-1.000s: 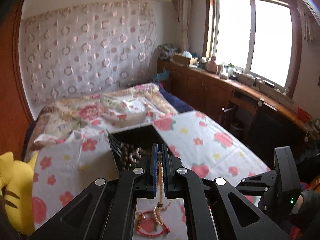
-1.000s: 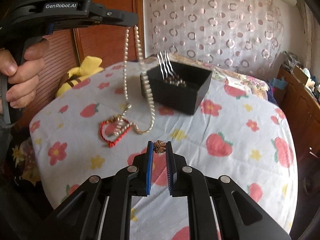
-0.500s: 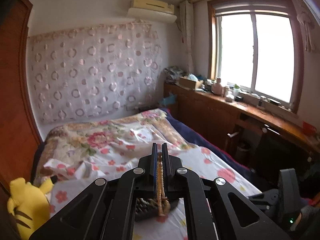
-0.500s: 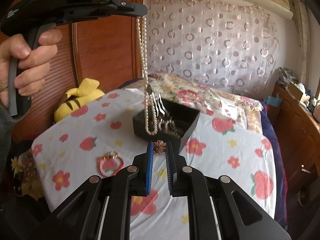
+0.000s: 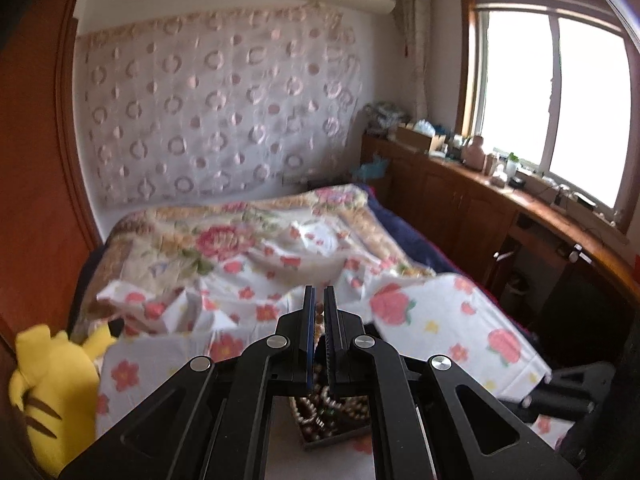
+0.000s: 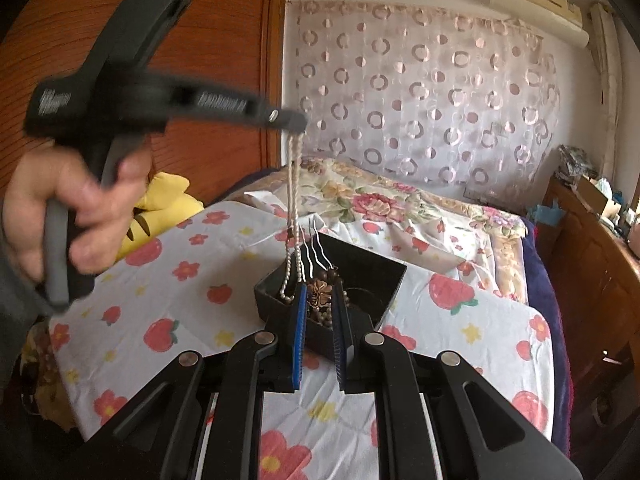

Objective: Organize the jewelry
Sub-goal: 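Lower the pearl necklace into the box with the left tool while the right drops the gold charm in, then grasp the red cord bracelet with the right tool and lift it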

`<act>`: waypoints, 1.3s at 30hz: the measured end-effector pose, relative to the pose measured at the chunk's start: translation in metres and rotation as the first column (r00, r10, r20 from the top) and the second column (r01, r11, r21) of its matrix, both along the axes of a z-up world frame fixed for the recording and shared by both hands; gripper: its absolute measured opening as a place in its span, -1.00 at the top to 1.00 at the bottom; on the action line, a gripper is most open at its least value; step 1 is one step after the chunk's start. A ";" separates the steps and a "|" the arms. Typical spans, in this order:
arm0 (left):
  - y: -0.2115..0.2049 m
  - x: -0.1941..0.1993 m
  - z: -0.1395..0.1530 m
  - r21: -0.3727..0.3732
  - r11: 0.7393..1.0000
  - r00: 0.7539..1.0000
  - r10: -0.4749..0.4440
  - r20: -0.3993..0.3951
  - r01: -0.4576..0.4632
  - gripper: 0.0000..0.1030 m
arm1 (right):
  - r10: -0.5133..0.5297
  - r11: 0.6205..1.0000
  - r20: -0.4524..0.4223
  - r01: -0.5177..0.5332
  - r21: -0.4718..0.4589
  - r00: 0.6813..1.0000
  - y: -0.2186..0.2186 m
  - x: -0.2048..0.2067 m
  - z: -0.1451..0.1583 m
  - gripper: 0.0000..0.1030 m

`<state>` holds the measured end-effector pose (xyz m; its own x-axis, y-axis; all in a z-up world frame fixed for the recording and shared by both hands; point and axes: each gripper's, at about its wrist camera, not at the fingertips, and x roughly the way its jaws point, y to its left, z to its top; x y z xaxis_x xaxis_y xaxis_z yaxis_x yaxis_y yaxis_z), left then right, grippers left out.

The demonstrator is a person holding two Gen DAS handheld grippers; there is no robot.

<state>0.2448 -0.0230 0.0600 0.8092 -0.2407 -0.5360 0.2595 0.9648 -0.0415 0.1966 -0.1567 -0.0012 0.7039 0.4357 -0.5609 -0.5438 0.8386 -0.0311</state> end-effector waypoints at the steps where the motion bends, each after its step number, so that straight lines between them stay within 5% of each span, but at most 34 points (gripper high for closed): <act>1: 0.001 0.001 -0.006 0.002 1.000 1.000 0.001 -0.010 -0.001 0.93 | -0.004 1.000 -0.009 0.004 -0.004 1.000 0.000 0.006 -0.003 0.73; 10: 0.002 -0.002 -0.054 0.040 0.999 0.998 0.003 -0.062 0.000 0.93 | -0.045 0.999 -0.103 0.046 0.008 0.994 -0.001 0.056 -0.038 0.73; 24: -0.001 -0.011 -0.069 0.062 0.998 0.996 -0.001 -0.089 0.006 0.90 | -0.064 0.997 -0.142 0.069 0.036 0.988 -0.003 0.078 -0.055 0.65; 28: 0.004 -0.016 -0.070 0.053 0.999 0.996 0.006 -0.087 -0.001 0.48 | -0.069 0.997 -0.131 0.074 0.032 0.989 -0.003 0.078 -0.052 0.36; 32: 0.013 -0.026 -0.073 0.042 0.999 0.996 0.009 -0.093 -0.005 0.40 | -0.076 0.996 -0.115 0.081 0.037 0.990 -0.008 0.073 -0.047 0.34; 39: 0.038 -0.065 -0.095 0.040 0.999 0.994 0.029 -0.104 -0.025 -0.12 | 0.013 1.000 -0.139 -0.014 -0.004 0.990 -0.001 0.027 -0.058 0.34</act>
